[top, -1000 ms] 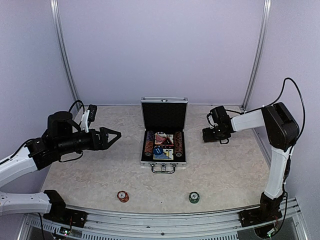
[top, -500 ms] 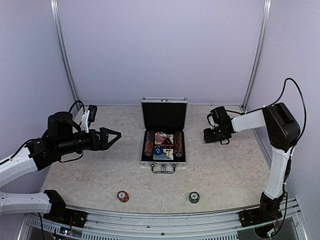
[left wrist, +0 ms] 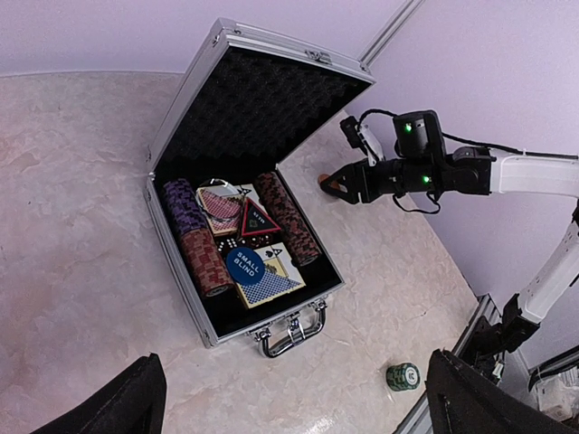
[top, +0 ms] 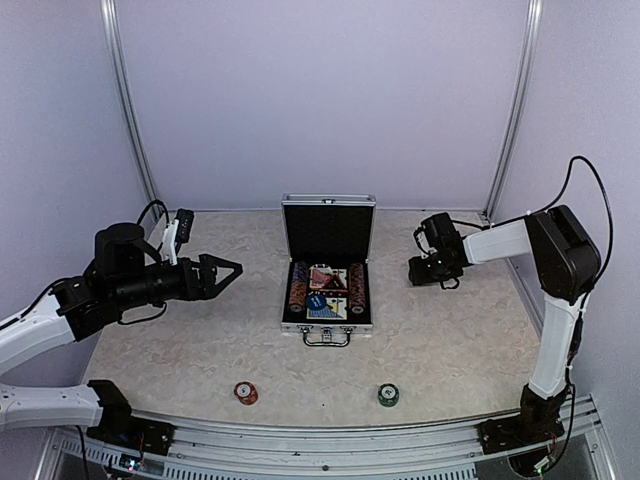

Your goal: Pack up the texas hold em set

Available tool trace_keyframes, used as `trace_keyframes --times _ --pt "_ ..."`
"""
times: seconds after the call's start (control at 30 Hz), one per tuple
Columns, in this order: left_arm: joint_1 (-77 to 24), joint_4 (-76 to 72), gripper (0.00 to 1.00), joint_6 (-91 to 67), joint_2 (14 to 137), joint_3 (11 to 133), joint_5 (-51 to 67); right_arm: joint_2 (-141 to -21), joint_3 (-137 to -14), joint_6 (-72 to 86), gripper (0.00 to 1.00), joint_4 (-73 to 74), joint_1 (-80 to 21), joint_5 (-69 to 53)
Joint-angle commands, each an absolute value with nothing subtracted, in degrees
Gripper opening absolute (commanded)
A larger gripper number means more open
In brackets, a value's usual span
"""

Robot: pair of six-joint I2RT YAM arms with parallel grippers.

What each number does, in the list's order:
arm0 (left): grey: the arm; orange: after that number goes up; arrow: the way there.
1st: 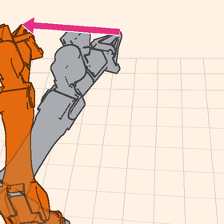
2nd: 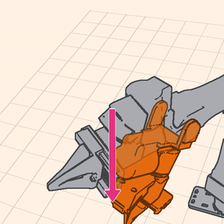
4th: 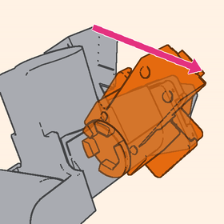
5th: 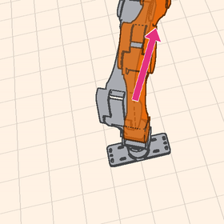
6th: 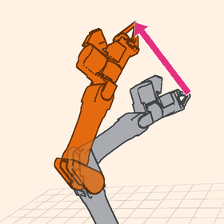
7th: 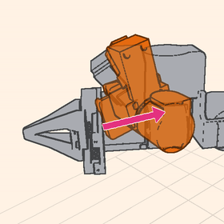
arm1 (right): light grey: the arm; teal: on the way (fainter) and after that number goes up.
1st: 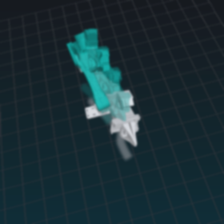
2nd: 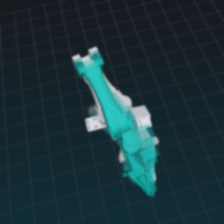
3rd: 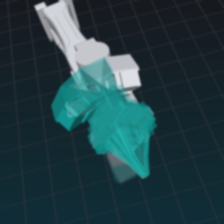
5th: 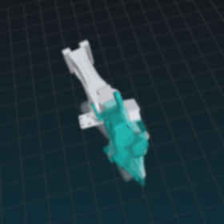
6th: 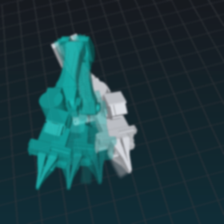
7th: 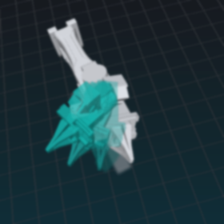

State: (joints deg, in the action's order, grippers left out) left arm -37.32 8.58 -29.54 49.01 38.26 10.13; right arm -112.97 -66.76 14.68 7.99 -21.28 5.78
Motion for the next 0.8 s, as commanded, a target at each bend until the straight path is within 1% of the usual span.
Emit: trace_keyframes --times 0.0,0.37,0.77 --pt "-37.0 7.4 0.99 -29.6 48.1 37.7 10.5 -113.8 -64.2 15.3 0.51 14.0 -21.9 4.2" --pt "-37.0 7.3 0.99 -29.6 48.4 37.8 10.5 -111.4 -63.8 15.1 0.47 13.3 -21.9 4.0" --pt "-37.0 7.2 0.99 -29.7 48.5 37.6 10.5 -109.5 -64.0 14.7 0.46 13.2 -23.3 4.0"
